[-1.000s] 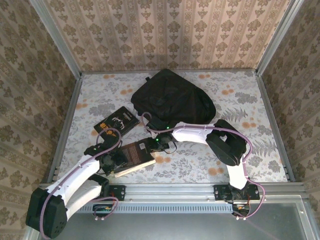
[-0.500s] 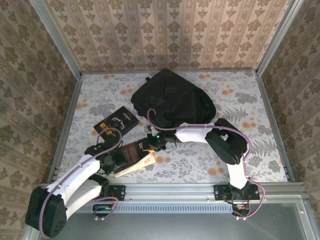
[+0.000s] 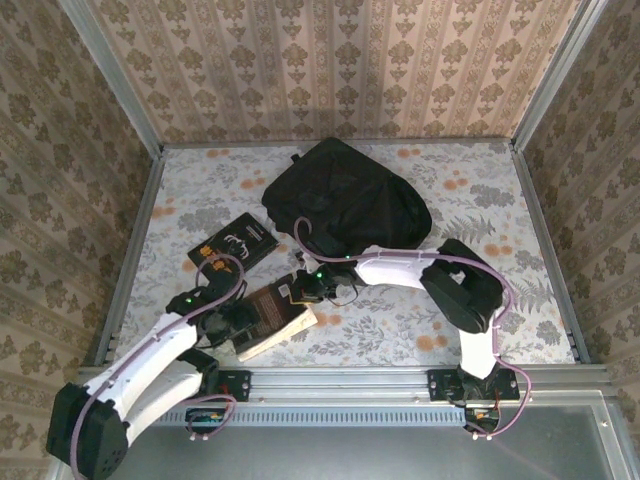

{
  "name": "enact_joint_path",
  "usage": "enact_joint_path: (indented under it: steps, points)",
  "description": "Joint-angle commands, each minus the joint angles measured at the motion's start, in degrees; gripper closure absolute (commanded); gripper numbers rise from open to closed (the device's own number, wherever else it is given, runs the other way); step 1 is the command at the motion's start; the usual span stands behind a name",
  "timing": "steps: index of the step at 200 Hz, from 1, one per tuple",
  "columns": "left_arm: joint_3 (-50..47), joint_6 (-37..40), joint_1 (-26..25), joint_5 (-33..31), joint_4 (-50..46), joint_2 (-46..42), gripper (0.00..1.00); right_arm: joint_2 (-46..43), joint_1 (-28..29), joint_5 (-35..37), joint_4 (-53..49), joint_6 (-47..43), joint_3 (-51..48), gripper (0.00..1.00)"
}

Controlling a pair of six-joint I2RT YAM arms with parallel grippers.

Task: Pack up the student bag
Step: Pick up the book from the bottom-center of the table.

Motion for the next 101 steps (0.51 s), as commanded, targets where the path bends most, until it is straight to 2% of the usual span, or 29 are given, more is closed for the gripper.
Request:
enact_joint_path:
  steps: [1,23,41,68,80,101]
  points:
    - [6.6,4.1,-0.2,-2.8,-3.5,-3.5,0.2,-8.0,0.5,4.5,-10.4,-15.4,2.8,0.99]
    - [12.0,10.2,-0.6,-3.4,-3.4,-3.9,0.19,-12.7,-0.6,8.0,-15.4,-24.0,4.6,0.96]
    - [17.2,18.6,-1.3,-2.3,-2.1,-3.0,0.19,-16.8,-2.1,8.6,-16.7,-31.1,4.8,0.94]
    - [23.3,32.9,-3.7,7.8,2.6,-2.7,0.17,-24.7,-2.3,7.4,-15.5,-45.7,2.5,0.94]
    - [25.5,37.9,-5.4,10.3,4.0,-2.8,0.17,-27.1,-2.5,6.8,-16.2,-51.2,2.1,0.96]
    - [27.9,44.0,-8.1,13.5,6.6,-3.1,0.18,-33.2,-3.8,0.1,-20.6,-61.7,2.6,1.0]
